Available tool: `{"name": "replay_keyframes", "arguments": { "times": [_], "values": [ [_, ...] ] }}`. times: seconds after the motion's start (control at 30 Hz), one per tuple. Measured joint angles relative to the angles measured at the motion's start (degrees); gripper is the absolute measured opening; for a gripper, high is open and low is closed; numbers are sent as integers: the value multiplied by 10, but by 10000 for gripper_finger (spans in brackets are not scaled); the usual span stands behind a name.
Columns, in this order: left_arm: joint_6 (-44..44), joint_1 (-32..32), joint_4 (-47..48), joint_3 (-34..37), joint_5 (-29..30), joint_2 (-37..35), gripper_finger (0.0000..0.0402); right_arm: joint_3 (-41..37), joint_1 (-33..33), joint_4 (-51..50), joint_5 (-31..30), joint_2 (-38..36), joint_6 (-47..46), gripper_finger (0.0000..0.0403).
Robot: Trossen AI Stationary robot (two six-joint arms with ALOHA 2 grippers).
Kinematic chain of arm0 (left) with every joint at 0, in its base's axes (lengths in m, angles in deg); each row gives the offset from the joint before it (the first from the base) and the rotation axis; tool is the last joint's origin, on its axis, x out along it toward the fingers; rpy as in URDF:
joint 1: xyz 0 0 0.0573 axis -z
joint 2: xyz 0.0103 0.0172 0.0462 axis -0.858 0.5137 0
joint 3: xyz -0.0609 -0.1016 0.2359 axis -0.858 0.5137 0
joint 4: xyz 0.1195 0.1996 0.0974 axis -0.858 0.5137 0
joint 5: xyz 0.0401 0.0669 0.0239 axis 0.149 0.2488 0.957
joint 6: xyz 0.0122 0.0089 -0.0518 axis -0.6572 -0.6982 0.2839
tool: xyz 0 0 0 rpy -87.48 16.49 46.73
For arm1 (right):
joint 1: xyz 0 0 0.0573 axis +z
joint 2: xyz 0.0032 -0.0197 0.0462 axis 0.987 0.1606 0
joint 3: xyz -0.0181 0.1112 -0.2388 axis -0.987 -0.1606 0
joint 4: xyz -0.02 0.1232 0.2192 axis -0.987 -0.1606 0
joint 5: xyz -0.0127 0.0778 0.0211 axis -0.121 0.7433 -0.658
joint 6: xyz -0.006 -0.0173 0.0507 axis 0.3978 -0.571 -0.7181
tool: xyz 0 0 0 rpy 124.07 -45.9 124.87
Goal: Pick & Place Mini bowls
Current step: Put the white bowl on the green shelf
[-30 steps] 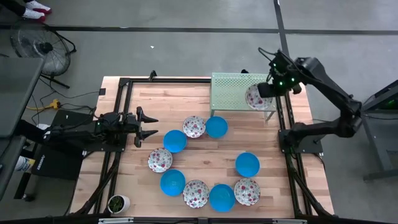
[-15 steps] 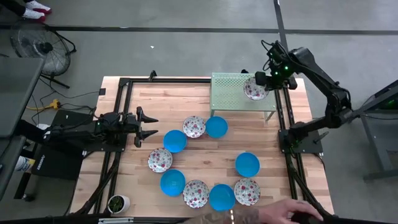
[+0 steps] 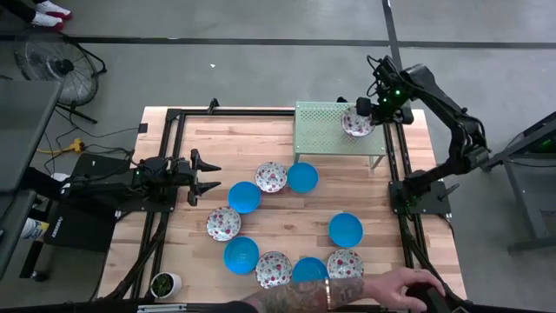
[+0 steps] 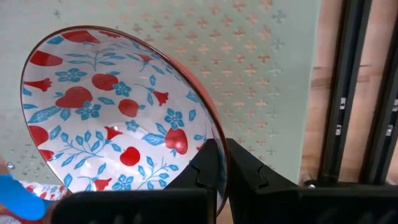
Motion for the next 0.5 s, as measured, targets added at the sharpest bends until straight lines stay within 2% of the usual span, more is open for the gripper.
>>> {"name": "replay_keyframes", "arguments": {
  "times": [0.5],
  "values": [
    [0,0,0,0,0,0,232,-24,-11,12,-5,0,1,16]
  ]
}}
